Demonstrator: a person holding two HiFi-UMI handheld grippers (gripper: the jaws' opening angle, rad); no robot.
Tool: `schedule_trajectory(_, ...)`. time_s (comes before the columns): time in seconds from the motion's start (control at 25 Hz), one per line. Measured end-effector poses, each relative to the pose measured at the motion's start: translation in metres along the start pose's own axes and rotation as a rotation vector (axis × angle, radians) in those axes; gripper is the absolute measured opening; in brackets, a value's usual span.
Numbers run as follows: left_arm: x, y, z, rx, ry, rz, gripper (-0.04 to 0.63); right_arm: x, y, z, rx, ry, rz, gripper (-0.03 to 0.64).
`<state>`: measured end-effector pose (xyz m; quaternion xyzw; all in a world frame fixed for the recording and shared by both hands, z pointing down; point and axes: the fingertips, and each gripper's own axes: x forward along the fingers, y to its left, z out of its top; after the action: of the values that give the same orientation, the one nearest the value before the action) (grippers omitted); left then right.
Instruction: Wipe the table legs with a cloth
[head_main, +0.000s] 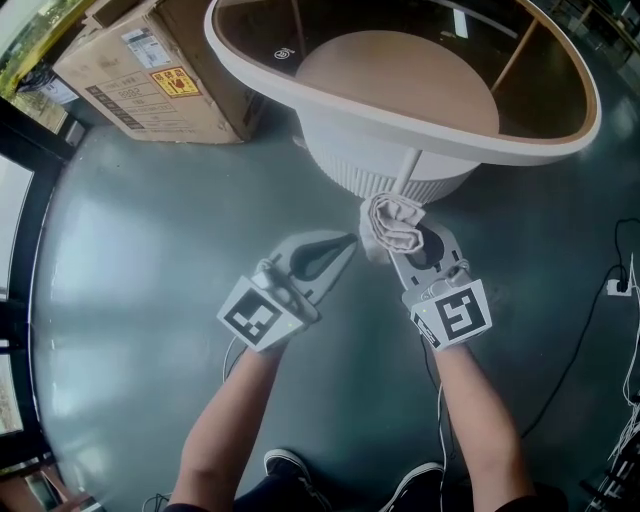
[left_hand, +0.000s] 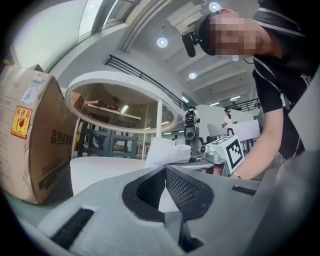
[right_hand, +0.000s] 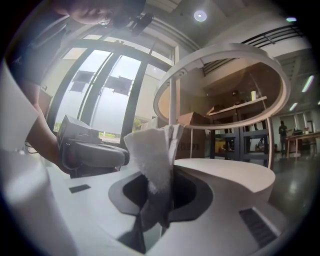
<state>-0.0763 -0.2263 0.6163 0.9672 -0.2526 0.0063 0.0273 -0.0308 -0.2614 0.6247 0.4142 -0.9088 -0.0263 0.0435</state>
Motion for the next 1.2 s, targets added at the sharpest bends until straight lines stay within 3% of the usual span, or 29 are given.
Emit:
schedule_trajectory(0.44, 0.001, -0.004, -0.033, -0.047, 0.032, -0.019, 0.006, 0.008, 0.002, -0.06, 0.045, 0.057, 0.009, 0.077)
schedule_trajectory(0.92, 0.003, -0.013, -0.06, -0.075, 0.055, -0.022, 0.006, 0.013, 0.001, -0.093, 0.078, 0.06, 0.008, 0.077)
schedule_trajectory(1.2, -0.002, -0.023, -0.074, -0.078, 0.094, -0.046, 0.006, 0.008, 0.001, -0.18, 0.204, 0.282, 0.0, 0.077)
